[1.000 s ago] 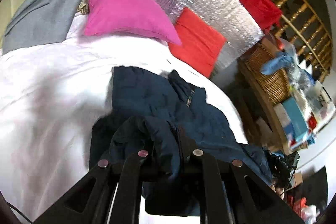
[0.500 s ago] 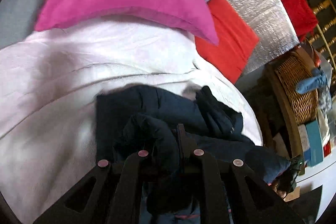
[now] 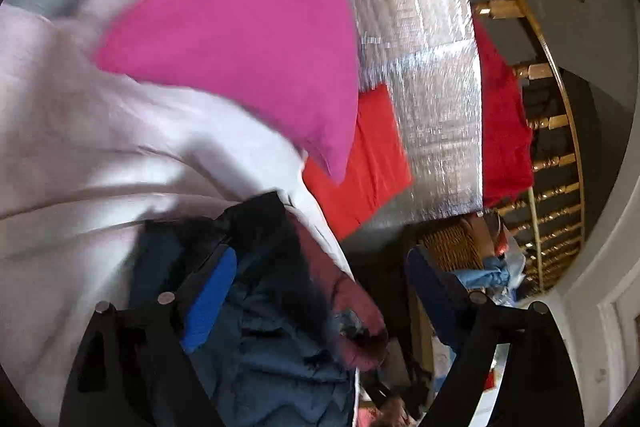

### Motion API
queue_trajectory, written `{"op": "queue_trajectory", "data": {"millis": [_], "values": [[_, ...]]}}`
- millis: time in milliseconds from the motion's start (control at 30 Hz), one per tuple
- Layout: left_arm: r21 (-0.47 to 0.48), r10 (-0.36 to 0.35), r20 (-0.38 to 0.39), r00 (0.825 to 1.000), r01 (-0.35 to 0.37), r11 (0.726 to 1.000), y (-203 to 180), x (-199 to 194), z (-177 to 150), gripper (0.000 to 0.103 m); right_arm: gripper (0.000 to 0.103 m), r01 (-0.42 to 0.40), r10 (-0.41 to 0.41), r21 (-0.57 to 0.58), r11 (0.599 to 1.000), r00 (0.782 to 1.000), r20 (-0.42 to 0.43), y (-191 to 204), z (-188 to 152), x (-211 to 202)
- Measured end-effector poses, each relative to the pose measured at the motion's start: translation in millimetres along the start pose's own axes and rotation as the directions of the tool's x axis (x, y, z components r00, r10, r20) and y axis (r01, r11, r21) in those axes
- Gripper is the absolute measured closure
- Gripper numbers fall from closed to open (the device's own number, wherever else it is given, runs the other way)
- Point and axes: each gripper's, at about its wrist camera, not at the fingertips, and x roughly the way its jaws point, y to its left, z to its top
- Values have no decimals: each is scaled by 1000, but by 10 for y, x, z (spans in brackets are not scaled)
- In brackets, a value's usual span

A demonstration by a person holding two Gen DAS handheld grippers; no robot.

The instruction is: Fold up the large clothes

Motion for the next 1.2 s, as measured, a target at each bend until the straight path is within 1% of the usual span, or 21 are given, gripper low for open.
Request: {"op": "queue_trajectory", "data": {"millis": [67,133,200,267,333,433,500,567,633,667,700,767,800,833,867,933,1000,1067,1100,1167,1200], "values": [[42,54,14,998,-54,998,-77,-173,-198,15,18,69,-71,-92,993,997,-17,170,-149,-214],[71,118,24,993,-119,990,-111,-330,-481,15,18,105,-110,-137,985,993,-33,248,-331,-396],[110,201,24,979,-203,973,-126,-457,-853,15,18,130,-137,-151,980,990,-40,267,-547,-592],[147,264,18,964,-264,953,-111,-532,-1170,15,18,147,-157,-142,979,986,-60,226,-801,-810],[151,309,15,951,-308,939,-52,-596,-1438,15,18,153,-164,-120,981,983,-84,183,-1014,-968],[162,365,19,931,-363,918,24,-597,-1616,15,18,175,-186,-89,980,974,-127,80,-1333,-1091],[163,393,-5,919,-387,907,114,-544,-1677,15,18,202,-214,-91,975,966,-146,31,-1510,-1090],[117,425,-42,904,-418,901,248,-486,-1677,15,18,241,-254,-98,966,955,-154,-47,-1630,-1069],[50,424,-58,904,-422,905,399,-442,-1656,15,18,275,-286,-91,957,944,-161,-157,-1686,-1005],[15,432,-59,900,-432,902,495,-460,-1662,15,18,291,-301,-81,953,940,-164,-207,-1696,-960],[-20,434,-59,899,-436,900,554,-438,-1638,15,18,314,-322,-70,947,932,-168,-276,-1701,-882],[-55,405,-60,912,-408,911,610,-367,-1580,15,18,335,-343,-77,939,925,-162,-336,-1665,-739],[-72,385,-57,921,-389,918,635,-328,-1547,15,18,338,-346,-78,938,926,-153,-340,-1643,-688],[-82,374,-47,926,-377,923,642,-309,-1528,15,18,329,-337,-80,941,932,-134,-346,-1602,-626],[-91,360,-30,933,-361,928,652,-274,-1499,15,18,331,-341,-92,939,932,-123,-346,-1563,-546],[-98,338,-11,941,-338,936,689,-240,-1452,15,18,357,-370,-116,927,922,-114,-369,-1522,-415],[-120,308,-1,951,-306,945,723,-194,-1418,17,18,352,-363,-129,927,928,-80,-413,-1487,-333],[-134,292,10,956,-288,948,732,-224,-1455,17,18,334,-344,-149,931,938,-47,-414,-1443,-242],[-131,287,19,958,-282,951,709,-210,-1435,28,23,324,-332,-146,935,943,-32,-447,-1430,-222],[-113,298,27,954,-293,949,692,-215,-1438,44,46,328,-333,-142,934,943,-9,-471,-1422,-196],[-106,292,36,956,-287,952,676,-239,-1441,52,51,321,-327,-156,934,945,-15,-443,-1441,-174]]}}
